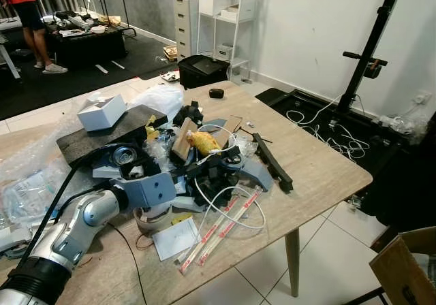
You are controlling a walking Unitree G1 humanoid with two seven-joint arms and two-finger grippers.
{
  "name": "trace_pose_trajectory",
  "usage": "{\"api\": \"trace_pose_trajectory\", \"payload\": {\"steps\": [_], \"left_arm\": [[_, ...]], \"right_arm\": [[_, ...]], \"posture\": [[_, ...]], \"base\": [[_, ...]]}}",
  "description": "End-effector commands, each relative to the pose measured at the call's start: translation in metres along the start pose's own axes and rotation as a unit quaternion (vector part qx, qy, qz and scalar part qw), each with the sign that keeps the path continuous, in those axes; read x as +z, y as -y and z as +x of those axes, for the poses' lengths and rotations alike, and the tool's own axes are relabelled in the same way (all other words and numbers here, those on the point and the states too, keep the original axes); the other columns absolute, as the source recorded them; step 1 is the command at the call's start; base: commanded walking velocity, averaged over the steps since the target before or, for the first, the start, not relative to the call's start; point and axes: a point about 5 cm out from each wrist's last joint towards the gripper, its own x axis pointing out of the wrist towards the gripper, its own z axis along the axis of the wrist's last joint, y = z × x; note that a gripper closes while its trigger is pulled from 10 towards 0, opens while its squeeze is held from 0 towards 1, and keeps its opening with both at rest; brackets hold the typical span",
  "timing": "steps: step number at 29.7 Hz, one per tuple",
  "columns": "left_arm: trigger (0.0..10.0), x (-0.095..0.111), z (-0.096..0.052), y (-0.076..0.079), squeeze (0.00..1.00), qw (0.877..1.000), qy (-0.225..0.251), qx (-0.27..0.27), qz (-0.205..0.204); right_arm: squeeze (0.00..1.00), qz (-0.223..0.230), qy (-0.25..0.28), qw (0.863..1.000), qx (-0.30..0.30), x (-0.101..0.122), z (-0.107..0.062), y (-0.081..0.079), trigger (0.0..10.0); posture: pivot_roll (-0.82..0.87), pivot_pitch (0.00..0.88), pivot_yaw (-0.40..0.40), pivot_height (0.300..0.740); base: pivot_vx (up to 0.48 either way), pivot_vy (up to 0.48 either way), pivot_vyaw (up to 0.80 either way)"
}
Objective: Picking trash to rubbish bin
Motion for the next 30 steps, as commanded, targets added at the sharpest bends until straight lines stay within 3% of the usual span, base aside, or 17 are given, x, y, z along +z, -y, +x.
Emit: {"api": "trace_pose_trajectory", "payload": {"steps": [1,10,14,19,22,23,24,26,28,29,30], "left_arm": [[0.0,-0.001,0.002,0.007,0.0,1.0,-0.003,-0.009,0.004],[0.0,0.0,0.004,0.011,0.0,1.0,0.002,-0.012,0.003],[0.0,0.003,0.003,0.008,0.0,0.999,0.022,-0.005,-0.023],[0.0,0.012,0.0,0.002,0.0,0.994,0.066,0.001,-0.081],[0.0,0.027,-0.008,-0.003,0.0,0.975,0.142,-0.025,-0.167],[1.5,0.031,-0.012,-0.007,0.0,0.966,0.167,-0.027,-0.193],[4.4,0.032,-0.014,-0.009,0.0,0.962,0.175,-0.029,-0.206],[4.4,0.033,-0.015,-0.01,0.0,0.959,0.181,-0.031,-0.216],[10.0,0.035,-0.02,-0.016,0.0,0.946,0.204,-0.033,-0.249],[10.0,0.036,-0.022,-0.021,0.0,0.938,0.219,-0.028,-0.268],[10.0,0.036,-0.022,-0.021,0.0,0.938,0.219,-0.028,-0.268]], "right_arm": [[0.0,0.001,-0.01,1.0,0.003,-0.005,0.0,-0.003,10.0],[0.0,-0.001,-0.009,1.0,0.002,-0.003,0.0,-0.003,10.0],[0.0,-0.001,-0.008,1.0,0.003,-0.002,0.0,-0.004,10.0],[0.0,-0.001,-0.007,1.0,0.004,-0.001,0.001,-0.004,10.0],[0.0,-0.002,-0.007,1.0,0.003,-0.001,0.001,-0.004,10.0],[0.0,-0.002,-0.007,1.0,0.003,-0.002,0.001,-0.004,10.0],[0.0,-0.001,-0.007,1.0,0.003,-0.002,0.001,-0.004,10.0],[0.0,-0.001,-0.007,1.0,0.003,-0.002,0.001,-0.004,10.0],[0.0,-0.001,-0.008,1.0,0.003,-0.002,0.001,-0.004,10.0],[0.0,0.0,-0.008,1.0,0.003,-0.003,0.0,-0.004,10.0],[0.0,0.0,-0.008,1.0,0.003,-0.003,0.0,-0.004,10.0]], "posture": [[-0.12,0.121,0.038,0.74],[-0.12,0.121,0.039,0.74],[-0.12,0.121,0.039,0.74],[-0.12,0.121,0.038,0.74],[-0.12,0.12,0.037,0.74],[-0.12,0.12,0.037,0.74],[-0.12,0.12,0.037,0.74],[-0.12,0.12,0.037,0.74],[-0.13,0.117,0.035,0.74],[-0.13,0.117,0.035,0.74],[-0.13,0.117,0.035,0.74]], "base": [[0.0,0.0,0.0],[0.0,0.0,0.0],[0.0,0.0,0.0],[0.0,0.0,0.0],[0.0,0.0,0.0],[0.0,0.0,0.0],[0.0,0.0,0.0],[0.0,0.0,0.0],[0.0,0.0,0.0],[0.0,0.0,0.0],[0.0,0.0,0.0]]}}
